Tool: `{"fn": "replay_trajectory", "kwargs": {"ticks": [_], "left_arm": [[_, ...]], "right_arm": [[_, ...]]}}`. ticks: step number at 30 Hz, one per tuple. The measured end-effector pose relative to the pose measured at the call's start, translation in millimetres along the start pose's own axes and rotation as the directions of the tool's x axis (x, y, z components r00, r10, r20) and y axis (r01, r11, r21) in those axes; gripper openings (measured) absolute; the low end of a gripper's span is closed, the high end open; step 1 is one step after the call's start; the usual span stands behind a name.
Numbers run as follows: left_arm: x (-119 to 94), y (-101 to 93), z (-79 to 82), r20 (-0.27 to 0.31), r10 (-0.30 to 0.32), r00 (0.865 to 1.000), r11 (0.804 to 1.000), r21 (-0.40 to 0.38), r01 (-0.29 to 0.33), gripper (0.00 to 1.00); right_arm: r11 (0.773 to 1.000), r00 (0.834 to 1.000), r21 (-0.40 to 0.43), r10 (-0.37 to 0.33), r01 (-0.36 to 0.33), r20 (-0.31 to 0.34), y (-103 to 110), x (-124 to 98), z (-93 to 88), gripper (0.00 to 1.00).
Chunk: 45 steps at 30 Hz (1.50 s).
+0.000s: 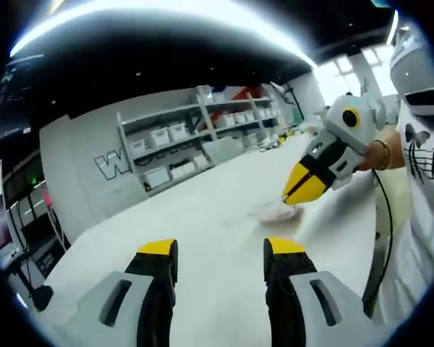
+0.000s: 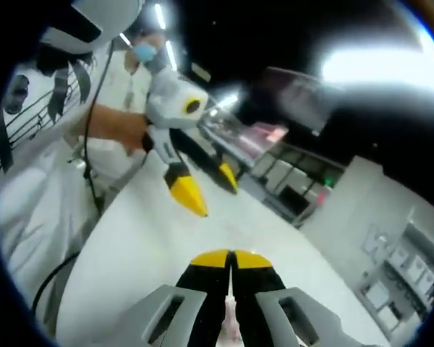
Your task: Open the resealable bag by pulling the two sides of the seal apart until the entire bag opening is separated and visibly accessible.
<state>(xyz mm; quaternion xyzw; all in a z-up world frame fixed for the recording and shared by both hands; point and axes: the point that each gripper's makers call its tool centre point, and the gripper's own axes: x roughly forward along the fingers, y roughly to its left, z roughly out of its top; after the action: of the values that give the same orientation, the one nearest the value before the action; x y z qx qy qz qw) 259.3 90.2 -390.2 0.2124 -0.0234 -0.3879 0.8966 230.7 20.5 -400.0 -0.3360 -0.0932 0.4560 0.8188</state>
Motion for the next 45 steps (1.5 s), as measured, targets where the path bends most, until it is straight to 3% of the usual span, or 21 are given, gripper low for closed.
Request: {"fn": "replay_trajectory", "kwargs": {"ticks": [3,6,15,38,45], "left_arm": [[1.8,-11.6,2.8,0.005,-0.042,0.999,0.996,0.08,0.042,0.34],[6.5,-23.9,-1.5,-0.03,-0.082,0.996,0.987,0.137,0.085,0.32],[8.5,-25.2,2.5,-0.027,-0.079,0.997,0.972,0.218,0.083,0.26],[21.5,-31.9,1.3,-0.05,-0.116,0.992,0.944,0.305,0.126,0.16],[23.2,-42.5,-3.4,-0.078,-0.143,0.987,0.912,0.377,0.162,0.12]], "right_arm": [[1.0,1.0,0.012,-0.001,0.001,-0.003,0.0,0.3,-0.9,0.0],[0.999,1.0,0.035,0.0,0.001,-0.005,0.9,0.4,-2.4,0.0],[0.997,1.0,0.08,0.004,-0.003,-0.005,4.3,-1.2,-4.4,0.0],[0.975,0.999,0.221,-0.025,0.02,0.024,1.3,-2.9,-6.7,0.0],[0.974,0.999,0.225,-0.021,0.014,0.026,3.6,-2.5,-6.0,0.0]]}}
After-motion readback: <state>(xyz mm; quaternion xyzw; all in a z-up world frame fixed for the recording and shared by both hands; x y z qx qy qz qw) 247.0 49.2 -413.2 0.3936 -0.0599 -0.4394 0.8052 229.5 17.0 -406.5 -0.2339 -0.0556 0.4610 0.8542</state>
